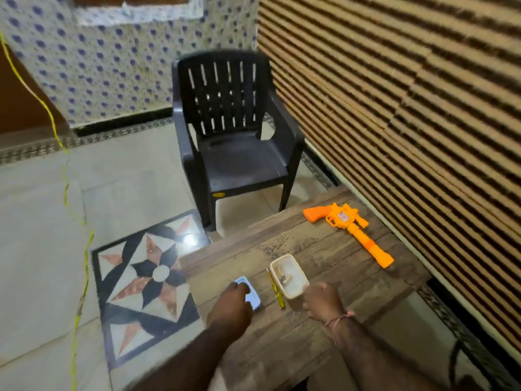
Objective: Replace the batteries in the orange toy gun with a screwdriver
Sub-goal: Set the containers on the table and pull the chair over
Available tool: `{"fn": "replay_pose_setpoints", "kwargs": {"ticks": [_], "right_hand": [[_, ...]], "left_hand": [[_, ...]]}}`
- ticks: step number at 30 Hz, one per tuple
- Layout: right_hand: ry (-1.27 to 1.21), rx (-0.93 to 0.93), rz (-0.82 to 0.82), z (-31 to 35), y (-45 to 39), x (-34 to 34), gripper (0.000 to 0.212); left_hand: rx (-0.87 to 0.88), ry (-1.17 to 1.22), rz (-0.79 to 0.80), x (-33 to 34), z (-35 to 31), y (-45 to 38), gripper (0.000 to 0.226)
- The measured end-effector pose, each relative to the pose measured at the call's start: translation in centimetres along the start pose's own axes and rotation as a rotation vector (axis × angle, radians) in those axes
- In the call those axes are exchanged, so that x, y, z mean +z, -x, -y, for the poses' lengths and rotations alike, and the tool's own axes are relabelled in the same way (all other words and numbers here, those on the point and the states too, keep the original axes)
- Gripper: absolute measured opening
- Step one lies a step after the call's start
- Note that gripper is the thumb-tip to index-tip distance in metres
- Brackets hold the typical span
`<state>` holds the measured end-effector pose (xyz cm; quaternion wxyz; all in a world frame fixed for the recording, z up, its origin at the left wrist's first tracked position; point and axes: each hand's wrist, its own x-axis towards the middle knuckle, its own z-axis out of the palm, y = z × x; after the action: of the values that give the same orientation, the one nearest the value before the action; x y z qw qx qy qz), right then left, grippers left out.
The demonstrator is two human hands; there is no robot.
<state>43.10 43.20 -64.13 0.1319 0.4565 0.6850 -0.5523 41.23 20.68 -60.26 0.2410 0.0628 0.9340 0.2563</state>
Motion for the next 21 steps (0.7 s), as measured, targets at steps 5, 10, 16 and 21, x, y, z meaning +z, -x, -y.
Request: {"fn": "replay_pose_setpoints", "kwargs": {"ticks": [5,10,16,21], "right_hand": [[-0.021,-0.133,-0.119,-1.5,-0.4,3.4,0.057],[0.214,-0.423,-0.194,7.8,14.0,4.5,0.025],[0.433,-0.757,-0.287,11.6,18.2,5.4,0.026],[0.415,-0.874,-0.363,14.3,20.7,7.1,0.028]], "left_hand": [[0.156,-0.076,-0.075,-7.2,3.0,2.5,0.029],[0.238,-0.061,-0.264,-12.8,2.1,3.4,0.025],[0.344,-0.035,-0.452,-17.4,1.3,4.6,0.015],[0.358,-0.042,-0.558,-20.9,2.3,6.2,0.024]]}}
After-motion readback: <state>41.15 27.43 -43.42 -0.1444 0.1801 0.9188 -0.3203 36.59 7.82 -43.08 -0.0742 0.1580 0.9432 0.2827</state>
